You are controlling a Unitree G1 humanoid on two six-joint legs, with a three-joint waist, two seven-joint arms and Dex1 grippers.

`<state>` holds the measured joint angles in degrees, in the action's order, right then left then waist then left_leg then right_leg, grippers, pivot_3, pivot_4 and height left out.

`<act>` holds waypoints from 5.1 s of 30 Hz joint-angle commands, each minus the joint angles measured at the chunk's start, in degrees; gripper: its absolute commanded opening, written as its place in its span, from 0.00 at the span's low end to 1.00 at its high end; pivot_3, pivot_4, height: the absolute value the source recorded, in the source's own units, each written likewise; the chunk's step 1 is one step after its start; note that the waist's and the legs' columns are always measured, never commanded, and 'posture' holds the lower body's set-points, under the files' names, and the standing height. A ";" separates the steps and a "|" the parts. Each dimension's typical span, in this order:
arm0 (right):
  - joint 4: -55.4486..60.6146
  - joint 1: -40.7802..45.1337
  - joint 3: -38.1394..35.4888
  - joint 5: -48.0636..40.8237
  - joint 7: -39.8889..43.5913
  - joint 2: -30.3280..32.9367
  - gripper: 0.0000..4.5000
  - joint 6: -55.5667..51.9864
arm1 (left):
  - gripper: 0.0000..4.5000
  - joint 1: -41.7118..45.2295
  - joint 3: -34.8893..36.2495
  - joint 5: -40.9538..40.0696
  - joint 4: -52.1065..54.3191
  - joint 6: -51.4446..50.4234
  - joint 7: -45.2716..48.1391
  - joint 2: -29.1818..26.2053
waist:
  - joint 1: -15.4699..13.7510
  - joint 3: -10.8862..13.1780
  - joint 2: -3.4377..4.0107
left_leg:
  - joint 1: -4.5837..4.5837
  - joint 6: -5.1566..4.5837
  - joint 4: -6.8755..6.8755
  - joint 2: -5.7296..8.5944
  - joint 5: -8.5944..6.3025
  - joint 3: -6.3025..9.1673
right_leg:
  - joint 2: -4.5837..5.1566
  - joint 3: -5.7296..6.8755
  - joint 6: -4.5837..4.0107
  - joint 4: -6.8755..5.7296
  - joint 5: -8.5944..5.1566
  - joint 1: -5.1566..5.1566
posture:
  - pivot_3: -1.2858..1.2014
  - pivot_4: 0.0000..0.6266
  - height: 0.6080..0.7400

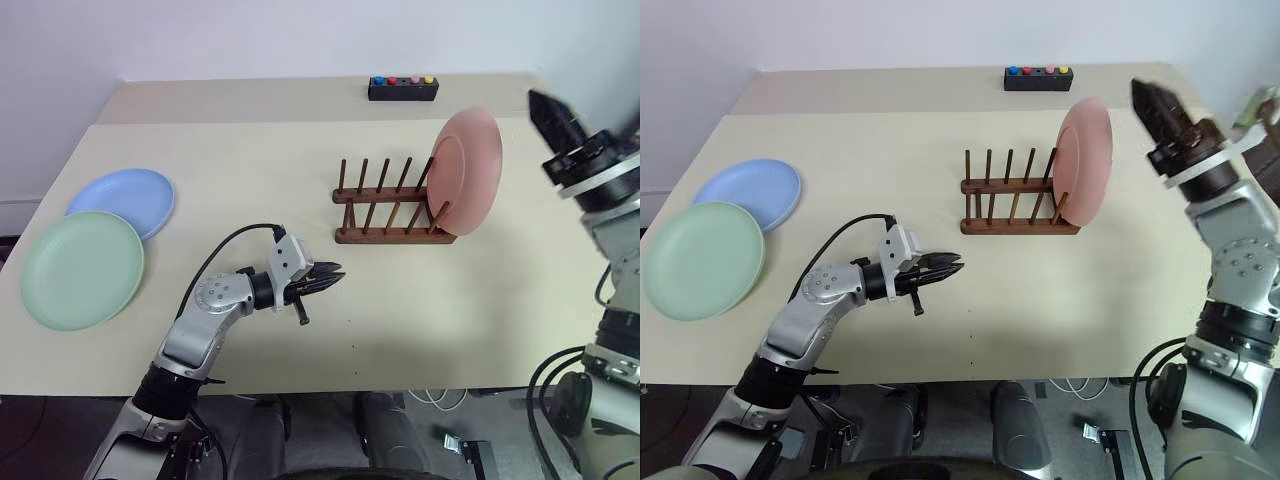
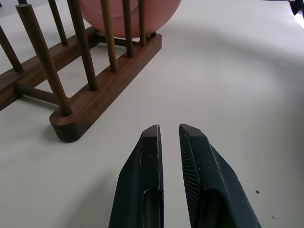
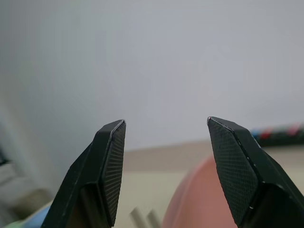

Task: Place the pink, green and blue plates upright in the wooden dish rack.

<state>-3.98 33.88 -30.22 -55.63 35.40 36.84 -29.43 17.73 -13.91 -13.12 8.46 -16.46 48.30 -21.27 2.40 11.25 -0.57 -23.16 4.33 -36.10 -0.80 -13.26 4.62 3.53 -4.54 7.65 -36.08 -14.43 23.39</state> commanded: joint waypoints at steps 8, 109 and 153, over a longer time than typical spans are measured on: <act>17.61 0.65 17.00 21.48 6.55 6.72 0.61 11.30 | 0.13 0.93 3.86 -0.59 1.06 1.60 -2.01 -0.30 | 0.09 0.02 0.10 | -0.02 0.00 -0.01 -0.02 0.00 0.00 | -0.02 0.00 -0.01 -0.03 0.00 0.07 | 0.52 0.24 0.92; 7.77 1.33 50.57 71.40 5.58 -9.03 0.62 45.43 | 0.01 15.47 26.14 -15.38 22.61 -32.15 -44.57 -4.59 | 0.05 -0.02 -0.58 | -0.12 0.10 -0.02 -0.01 0.05 0.23 | 0.02 0.26 -0.08 -0.07 0.11 0.10 | 0.52 0.24 0.92; 9.30 5.31 40.29 57.09 -0.75 -12.73 0.00 45.60 | 1.00 11.53 47.68 -29.75 17.82 -17.47 -41.68 -4.05 | -0.09 0.00 -0.62 | -0.09 0.15 -0.02 -0.01 0.08 0.25 | 0.03 0.26 -0.09 -0.10 0.13 0.05 | 0.52 0.24 0.92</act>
<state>0.99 37.46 13.49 7.36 34.20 24.72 18.17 29.97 34.05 -42.31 25.60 -35.13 5.04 -24.81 2.31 11.24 -1.19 -23.26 4.48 -36.14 -0.81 -13.18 4.88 3.56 -4.27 7.57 -36.17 -14.30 23.42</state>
